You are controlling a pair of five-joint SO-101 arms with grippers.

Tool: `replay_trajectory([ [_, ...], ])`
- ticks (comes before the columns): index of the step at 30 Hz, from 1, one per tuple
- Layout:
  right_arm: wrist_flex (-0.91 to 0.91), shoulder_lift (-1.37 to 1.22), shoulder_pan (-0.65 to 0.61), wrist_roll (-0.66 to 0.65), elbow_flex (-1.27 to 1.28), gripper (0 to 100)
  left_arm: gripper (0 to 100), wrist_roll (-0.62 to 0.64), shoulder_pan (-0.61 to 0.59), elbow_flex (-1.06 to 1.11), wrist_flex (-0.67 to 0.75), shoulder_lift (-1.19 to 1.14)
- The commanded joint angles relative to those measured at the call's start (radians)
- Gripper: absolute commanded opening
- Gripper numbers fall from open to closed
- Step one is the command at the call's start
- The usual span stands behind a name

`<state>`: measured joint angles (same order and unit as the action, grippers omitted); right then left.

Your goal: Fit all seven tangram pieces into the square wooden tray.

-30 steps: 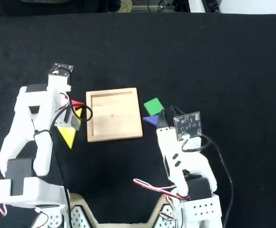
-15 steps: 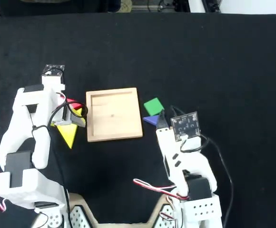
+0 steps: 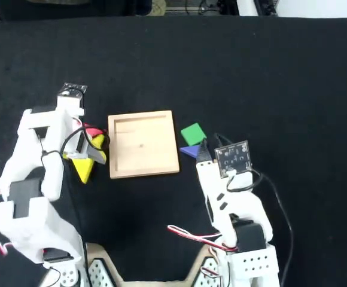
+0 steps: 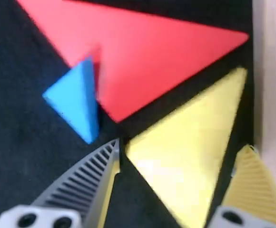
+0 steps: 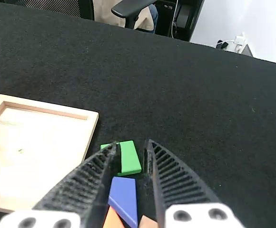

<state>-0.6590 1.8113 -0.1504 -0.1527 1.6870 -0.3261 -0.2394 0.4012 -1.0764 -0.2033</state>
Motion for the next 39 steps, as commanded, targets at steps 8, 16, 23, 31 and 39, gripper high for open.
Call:
replay_trajectory([
  [8, -0.020, 0.082, -0.012, -0.008, -0.002, 9.6, 37, -0.017, -0.027, -0.165, -0.069, -0.081],
  [16, -0.020, 0.082, -0.012, -0.008, -0.002, 9.6, 37, -0.114, -0.018, -0.176, -0.051, -0.083],
  [23, -0.018, 0.082, -0.012, -0.008, -0.002, 9.6, 33, -0.120, -0.005, -0.171, -0.051, -0.084],
  [31, -0.018, 0.082, -0.012, -0.008, -0.002, 9.6, 31, -0.175, 0.015, -0.134, -0.051, -0.084],
  [39, -0.018, 0.082, -0.012, -0.008, -0.002, 9.6, 35, -0.023, -0.018, -0.137, -0.051, -0.077],
])
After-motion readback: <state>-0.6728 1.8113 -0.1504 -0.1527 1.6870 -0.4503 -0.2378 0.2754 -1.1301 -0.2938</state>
